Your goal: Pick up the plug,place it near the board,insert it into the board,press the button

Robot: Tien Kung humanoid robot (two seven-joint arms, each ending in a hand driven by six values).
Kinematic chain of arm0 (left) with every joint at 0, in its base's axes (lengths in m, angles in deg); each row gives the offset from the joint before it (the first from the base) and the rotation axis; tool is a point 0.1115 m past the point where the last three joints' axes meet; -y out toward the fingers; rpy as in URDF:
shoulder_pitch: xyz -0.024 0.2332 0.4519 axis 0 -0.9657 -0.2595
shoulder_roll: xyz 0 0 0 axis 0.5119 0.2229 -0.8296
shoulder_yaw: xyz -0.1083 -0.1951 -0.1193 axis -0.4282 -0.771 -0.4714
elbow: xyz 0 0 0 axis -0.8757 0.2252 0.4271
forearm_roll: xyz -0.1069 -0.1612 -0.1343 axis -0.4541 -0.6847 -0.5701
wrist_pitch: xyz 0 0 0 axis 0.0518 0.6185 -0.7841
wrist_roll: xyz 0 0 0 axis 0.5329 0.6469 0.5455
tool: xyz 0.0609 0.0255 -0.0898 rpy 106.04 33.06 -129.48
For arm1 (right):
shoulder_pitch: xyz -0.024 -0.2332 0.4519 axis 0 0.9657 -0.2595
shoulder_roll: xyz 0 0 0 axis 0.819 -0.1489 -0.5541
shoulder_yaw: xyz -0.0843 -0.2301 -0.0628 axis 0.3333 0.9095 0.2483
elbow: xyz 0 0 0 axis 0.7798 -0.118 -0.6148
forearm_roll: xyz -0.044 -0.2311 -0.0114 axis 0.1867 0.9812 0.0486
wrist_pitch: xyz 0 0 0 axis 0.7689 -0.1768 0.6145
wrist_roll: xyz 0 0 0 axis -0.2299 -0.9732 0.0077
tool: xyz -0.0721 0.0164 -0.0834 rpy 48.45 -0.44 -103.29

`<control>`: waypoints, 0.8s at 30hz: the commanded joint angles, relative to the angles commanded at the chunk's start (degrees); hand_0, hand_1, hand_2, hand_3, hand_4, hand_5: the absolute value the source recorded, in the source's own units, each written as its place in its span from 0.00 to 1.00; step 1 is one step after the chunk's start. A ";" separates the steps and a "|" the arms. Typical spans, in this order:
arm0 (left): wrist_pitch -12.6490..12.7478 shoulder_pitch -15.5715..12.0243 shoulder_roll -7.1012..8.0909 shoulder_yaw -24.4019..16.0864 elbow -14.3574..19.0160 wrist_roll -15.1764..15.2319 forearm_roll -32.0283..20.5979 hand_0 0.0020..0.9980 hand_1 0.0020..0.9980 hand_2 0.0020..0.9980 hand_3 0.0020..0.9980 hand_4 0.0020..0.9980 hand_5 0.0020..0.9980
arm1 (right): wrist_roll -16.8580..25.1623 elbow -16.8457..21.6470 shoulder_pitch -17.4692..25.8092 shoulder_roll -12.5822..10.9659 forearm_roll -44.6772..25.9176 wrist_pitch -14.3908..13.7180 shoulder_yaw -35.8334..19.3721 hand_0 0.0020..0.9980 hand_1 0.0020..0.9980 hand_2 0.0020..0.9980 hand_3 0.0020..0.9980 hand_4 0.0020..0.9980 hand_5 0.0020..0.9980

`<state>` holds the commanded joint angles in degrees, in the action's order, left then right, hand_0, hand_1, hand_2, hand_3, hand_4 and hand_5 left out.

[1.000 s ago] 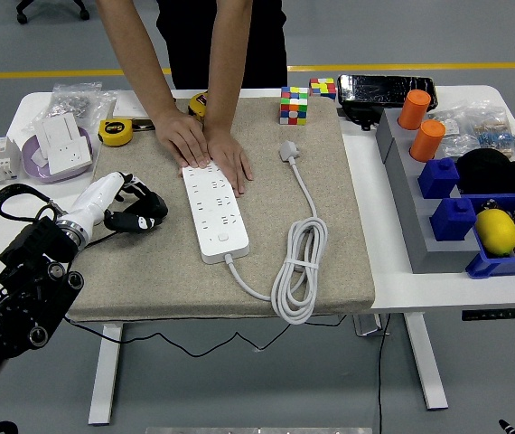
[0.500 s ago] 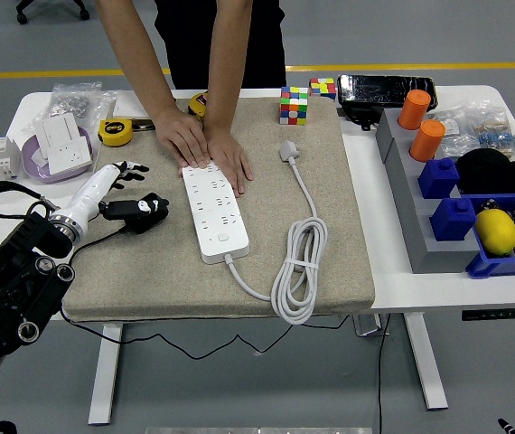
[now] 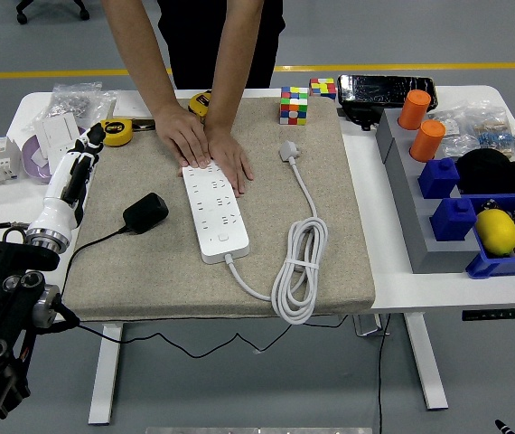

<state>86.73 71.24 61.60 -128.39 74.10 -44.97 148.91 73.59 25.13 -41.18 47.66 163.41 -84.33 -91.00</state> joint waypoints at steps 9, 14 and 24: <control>-0.20 -3.74 -0.68 -2.88 2.38 0.21 -9.12 0.92 0.94 0.90 0.87 1.00 1.00 | 0.21 0.00 -0.39 0.13 -0.16 -0.06 0.27 0.89 0.79 0.76 0.79 1.00 1.00; 0.82 -5.89 -1.02 -2.52 6.27 0.03 -5.60 0.92 0.94 0.90 0.87 1.00 1.00 | 0.15 0.00 -0.10 0.32 0.57 -0.20 -0.17 0.89 0.79 0.76 0.79 1.00 1.00; 2.21 -7.86 -1.45 -2.88 8.05 -0.81 3.39 0.88 0.90 0.87 0.84 1.00 1.00 | 1.43 0.00 1.09 1.31 2.26 -2.13 -3.03 0.89 0.79 0.78 0.81 1.00 1.00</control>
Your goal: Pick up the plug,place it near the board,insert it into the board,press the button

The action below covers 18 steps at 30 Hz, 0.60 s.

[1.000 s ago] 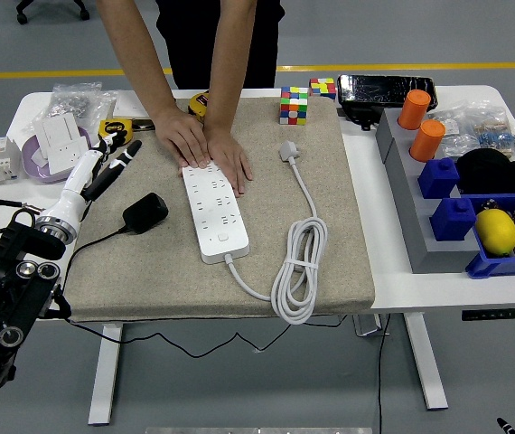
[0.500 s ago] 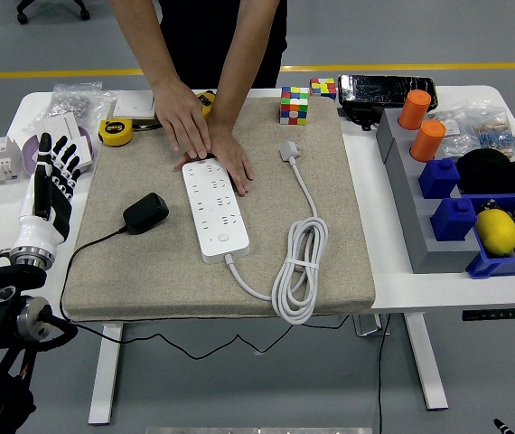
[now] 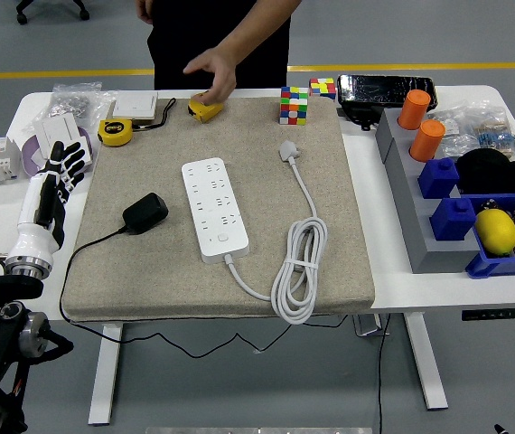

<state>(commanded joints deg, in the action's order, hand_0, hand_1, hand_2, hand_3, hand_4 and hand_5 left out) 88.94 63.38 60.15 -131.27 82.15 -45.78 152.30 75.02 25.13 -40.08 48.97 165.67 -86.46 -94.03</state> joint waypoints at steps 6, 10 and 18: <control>0.60 -1.13 -0.04 -0.15 0.38 -0.03 0.59 0.86 0.89 0.86 0.82 1.00 1.00 | 0.03 0.00 0.33 0.44 0.08 -0.03 0.04 0.90 0.80 0.78 0.80 1.00 1.00; 0.96 -1.47 -0.04 0.03 0.68 -0.08 0.63 0.85 0.88 0.85 0.81 1.00 1.00 | -0.06 0.00 0.67 0.62 -0.05 0.03 0.11 0.89 0.80 0.78 0.80 1.00 1.00; 2.19 -1.37 -0.04 0.29 1.03 -0.04 1.41 0.83 0.86 0.83 0.79 1.00 1.00 | -0.12 0.00 0.94 0.16 -0.52 0.25 1.07 0.89 0.80 0.78 0.80 1.00 1.00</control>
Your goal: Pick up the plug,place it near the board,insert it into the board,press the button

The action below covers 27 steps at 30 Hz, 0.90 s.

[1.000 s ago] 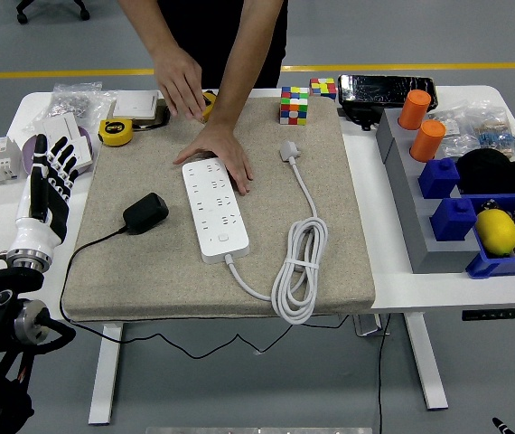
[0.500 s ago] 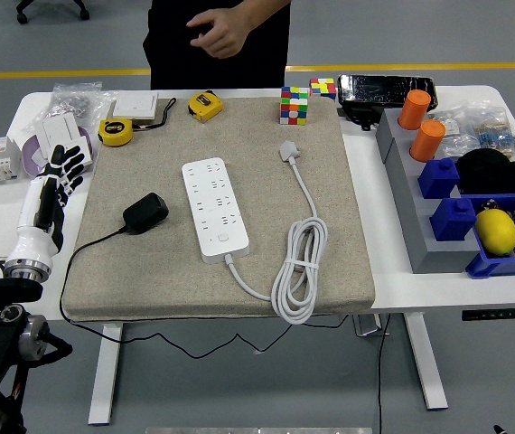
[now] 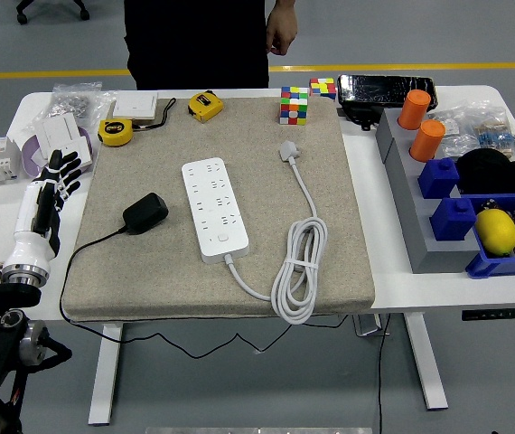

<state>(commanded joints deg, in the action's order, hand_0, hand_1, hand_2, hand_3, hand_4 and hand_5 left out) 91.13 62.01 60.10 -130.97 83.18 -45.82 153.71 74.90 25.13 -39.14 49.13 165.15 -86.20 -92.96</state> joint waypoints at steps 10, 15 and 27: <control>0.09 -0.33 0.17 0.80 -0.21 -0.33 0.72 0.82 0.86 0.82 0.78 1.00 0.97 | -0.45 0.00 0.38 -0.66 -0.20 0.94 1.39 0.88 0.80 0.78 0.80 1.00 1.00; 0.19 -0.45 0.26 0.71 -0.18 -0.57 1.35 0.81 0.86 0.82 0.77 1.00 0.90 | -0.24 0.00 0.36 -0.70 -1.02 2.33 2.00 0.87 0.79 0.77 0.80 1.00 1.00; -0.21 -0.03 0.51 0.94 -0.45 -1.38 1.83 0.81 0.85 0.81 0.77 0.99 0.89 | 0.08 0.00 0.94 -0.73 -2.48 2.76 3.40 0.87 0.78 0.77 0.80 1.00 1.00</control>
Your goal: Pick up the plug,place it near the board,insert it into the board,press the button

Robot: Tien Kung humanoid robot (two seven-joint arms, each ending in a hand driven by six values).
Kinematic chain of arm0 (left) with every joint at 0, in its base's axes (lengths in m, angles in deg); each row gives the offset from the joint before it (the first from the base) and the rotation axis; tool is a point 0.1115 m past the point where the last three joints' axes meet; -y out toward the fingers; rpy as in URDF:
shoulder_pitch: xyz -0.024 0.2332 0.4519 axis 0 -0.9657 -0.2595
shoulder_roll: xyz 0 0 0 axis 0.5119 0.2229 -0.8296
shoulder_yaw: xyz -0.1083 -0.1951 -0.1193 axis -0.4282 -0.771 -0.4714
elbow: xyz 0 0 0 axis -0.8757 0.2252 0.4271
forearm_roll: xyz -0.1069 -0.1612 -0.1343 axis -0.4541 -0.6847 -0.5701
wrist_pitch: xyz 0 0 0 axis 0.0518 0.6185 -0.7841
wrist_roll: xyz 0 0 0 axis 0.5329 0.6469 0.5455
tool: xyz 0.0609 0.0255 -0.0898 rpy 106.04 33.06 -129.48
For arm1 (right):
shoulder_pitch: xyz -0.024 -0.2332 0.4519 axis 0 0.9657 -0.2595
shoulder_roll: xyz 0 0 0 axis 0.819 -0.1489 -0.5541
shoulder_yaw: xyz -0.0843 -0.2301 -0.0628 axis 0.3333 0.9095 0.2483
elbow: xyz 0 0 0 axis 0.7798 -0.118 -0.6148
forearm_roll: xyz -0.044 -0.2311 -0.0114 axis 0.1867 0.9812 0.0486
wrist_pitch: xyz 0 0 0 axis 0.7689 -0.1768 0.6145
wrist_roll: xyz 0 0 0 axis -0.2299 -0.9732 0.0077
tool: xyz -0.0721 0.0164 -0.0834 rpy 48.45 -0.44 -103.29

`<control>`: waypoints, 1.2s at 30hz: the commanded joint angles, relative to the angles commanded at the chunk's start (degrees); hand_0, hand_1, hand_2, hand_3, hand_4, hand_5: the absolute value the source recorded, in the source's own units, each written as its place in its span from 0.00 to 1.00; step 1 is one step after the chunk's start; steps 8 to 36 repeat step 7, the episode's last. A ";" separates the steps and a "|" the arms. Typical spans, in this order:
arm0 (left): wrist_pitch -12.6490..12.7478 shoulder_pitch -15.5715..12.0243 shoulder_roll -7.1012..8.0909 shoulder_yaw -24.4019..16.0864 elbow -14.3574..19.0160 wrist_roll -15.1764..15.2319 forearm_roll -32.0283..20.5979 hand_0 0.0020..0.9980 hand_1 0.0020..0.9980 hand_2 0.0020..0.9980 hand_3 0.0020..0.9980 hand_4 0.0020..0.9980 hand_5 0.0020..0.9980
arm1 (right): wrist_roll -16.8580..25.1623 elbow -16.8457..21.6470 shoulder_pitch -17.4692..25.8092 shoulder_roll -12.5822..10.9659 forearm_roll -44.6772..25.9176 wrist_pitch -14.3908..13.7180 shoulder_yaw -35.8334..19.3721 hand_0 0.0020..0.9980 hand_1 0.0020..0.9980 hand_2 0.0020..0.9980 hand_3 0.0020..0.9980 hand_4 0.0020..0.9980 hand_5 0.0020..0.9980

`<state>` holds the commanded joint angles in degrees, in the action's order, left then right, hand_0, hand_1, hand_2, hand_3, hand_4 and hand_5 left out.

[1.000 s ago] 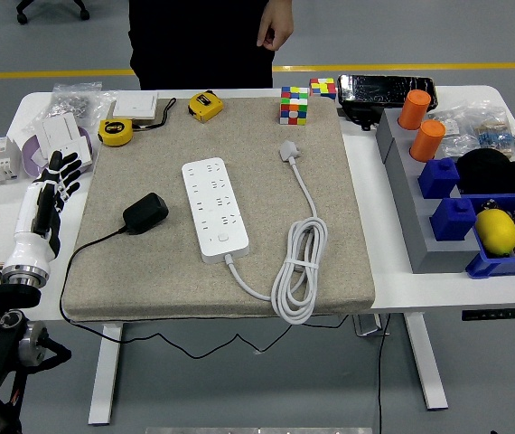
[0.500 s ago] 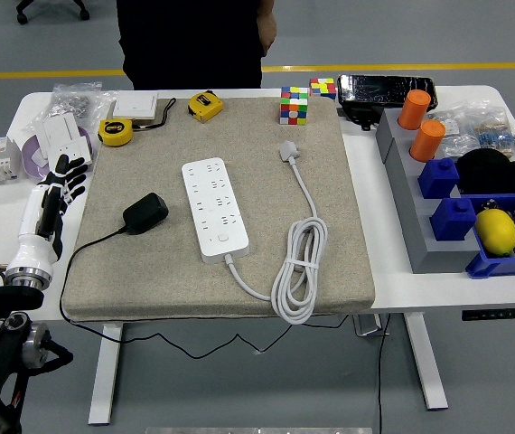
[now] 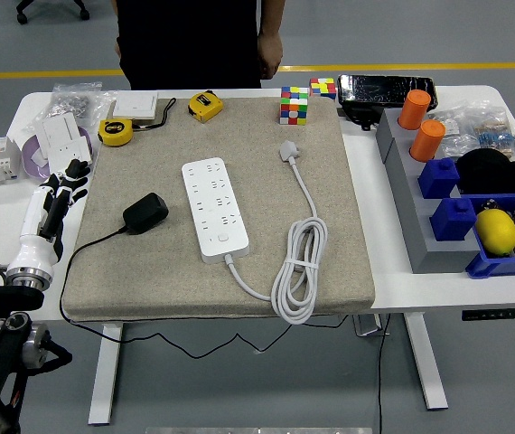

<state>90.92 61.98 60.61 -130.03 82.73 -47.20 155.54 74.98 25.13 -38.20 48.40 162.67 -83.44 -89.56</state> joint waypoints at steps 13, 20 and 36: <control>-0.01 0.15 0.26 0.01 0.13 -0.19 0.20 0.80 0.84 0.79 0.76 0.99 0.86 | 0.03 0.00 0.55 -0.04 -0.33 0.06 0.58 0.87 0.78 0.76 0.80 1.00 0.99; -0.01 0.15 0.26 0.01 0.13 -0.19 0.20 0.80 0.84 0.79 0.76 0.99 0.86 | 0.03 0.00 0.55 -0.04 -0.33 0.06 0.58 0.87 0.78 0.76 0.80 1.00 0.99; -0.01 0.15 0.26 0.01 0.13 -0.19 0.20 0.80 0.84 0.79 0.76 0.99 0.86 | 0.03 0.00 0.55 -0.04 -0.33 0.06 0.58 0.87 0.78 0.76 0.80 1.00 0.99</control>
